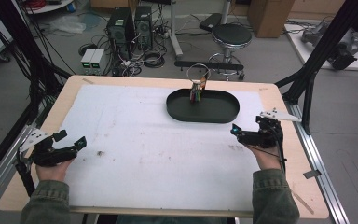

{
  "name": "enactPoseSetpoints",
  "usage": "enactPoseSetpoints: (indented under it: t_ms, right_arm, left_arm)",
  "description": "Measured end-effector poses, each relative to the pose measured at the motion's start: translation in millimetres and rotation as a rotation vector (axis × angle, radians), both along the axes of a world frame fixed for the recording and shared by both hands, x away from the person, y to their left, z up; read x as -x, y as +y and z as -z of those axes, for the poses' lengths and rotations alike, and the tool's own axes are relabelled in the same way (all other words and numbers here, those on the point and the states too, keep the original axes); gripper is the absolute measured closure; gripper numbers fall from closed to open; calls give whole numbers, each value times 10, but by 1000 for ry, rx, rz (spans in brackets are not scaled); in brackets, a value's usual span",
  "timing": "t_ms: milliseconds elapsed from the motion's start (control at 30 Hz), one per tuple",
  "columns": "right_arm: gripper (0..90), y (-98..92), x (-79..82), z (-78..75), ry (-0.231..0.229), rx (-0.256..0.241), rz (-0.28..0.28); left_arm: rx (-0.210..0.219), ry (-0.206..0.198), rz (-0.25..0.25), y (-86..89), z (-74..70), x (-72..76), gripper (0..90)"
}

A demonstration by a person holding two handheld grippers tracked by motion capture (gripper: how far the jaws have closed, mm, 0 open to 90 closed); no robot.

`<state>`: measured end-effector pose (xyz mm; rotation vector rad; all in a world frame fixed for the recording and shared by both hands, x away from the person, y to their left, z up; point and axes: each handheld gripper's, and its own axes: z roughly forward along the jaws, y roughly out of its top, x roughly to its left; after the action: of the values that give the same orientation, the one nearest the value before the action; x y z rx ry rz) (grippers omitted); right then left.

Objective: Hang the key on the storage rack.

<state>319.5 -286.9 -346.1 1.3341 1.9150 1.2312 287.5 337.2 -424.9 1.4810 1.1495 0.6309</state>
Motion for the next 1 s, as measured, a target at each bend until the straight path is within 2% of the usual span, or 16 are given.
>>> enactPoseSetpoints:
  t_ms: [100,200,300,433,800,1000]
  right_arm:
    - [3,-34,39,53,1,-16,-4]
    - [3,-65,74,124,13,-21,1]
    - [3,-98,116,202,12,-35,6]
    - [3,-120,193,291,5,-17,20]
    - [4,-159,389,558,-17,-13,57]
    - [4,-186,487,623,-40,-6,58]
  left_arm:
    - [-4,1,1,-2,-1,3,60]
    - [-26,-1,-2,-14,-3,9,60]
    - [-23,-1,1,-18,-5,12,60]
    - [-19,2,6,-17,-7,25,60]
    - [-20,5,14,-35,-15,62,60]
    - [-16,9,14,-26,-14,62,60]
